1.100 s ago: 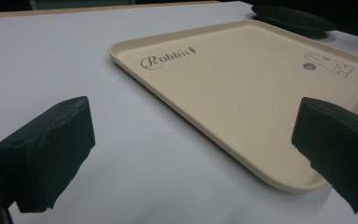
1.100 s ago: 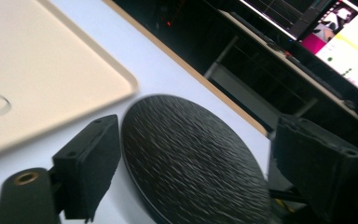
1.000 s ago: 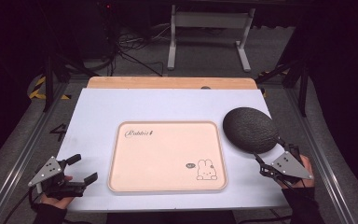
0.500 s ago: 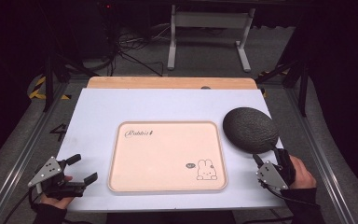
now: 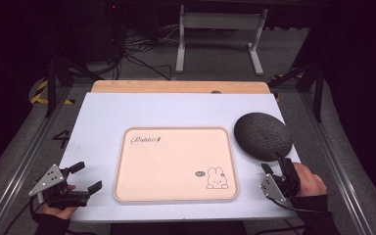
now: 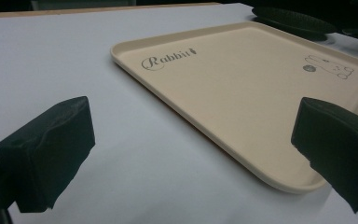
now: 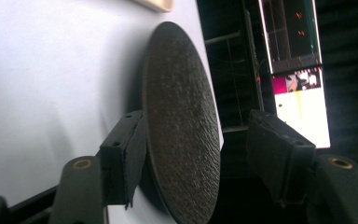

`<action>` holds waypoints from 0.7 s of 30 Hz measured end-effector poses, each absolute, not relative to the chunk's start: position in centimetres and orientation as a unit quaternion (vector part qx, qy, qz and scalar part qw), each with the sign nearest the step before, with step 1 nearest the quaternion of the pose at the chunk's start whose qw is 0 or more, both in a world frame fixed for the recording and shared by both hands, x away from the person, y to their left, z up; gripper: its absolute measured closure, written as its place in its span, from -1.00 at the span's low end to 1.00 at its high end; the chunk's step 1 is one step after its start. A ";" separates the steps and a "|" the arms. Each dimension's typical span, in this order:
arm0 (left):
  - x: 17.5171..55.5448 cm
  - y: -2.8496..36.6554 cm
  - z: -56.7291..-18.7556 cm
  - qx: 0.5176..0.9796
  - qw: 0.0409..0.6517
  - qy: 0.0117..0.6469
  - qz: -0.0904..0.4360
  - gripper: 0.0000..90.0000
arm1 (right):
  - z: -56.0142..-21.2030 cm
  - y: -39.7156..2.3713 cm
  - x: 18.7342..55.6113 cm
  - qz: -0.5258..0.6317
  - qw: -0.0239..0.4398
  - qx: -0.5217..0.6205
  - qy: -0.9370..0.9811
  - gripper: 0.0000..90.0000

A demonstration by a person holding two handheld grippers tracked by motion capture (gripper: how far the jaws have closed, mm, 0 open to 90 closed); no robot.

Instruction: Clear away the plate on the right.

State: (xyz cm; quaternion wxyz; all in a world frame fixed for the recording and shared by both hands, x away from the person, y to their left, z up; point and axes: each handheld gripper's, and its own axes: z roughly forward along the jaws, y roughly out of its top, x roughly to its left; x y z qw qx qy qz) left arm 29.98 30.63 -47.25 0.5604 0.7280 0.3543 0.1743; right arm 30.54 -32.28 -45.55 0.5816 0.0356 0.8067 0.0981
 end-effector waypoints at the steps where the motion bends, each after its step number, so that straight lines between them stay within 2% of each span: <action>1: 30.0 30.6 -47.3 0.728 0.561 0.354 0.174 -1.00 | -45.7 -32.2 30.5 0.094 0.580 0.032 0.808 -0.13; 18: 30.0 30.6 -47.2 0.730 0.558 0.353 0.173 -1.00 | -48.0 -31.7 32.2 0.004 0.572 -0.016 0.820 0.10; 21: 30.0 30.6 -47.2 0.731 0.558 0.353 0.173 -1.00 | -48.2 -31.8 32.7 -0.012 0.575 -0.026 0.817 0.22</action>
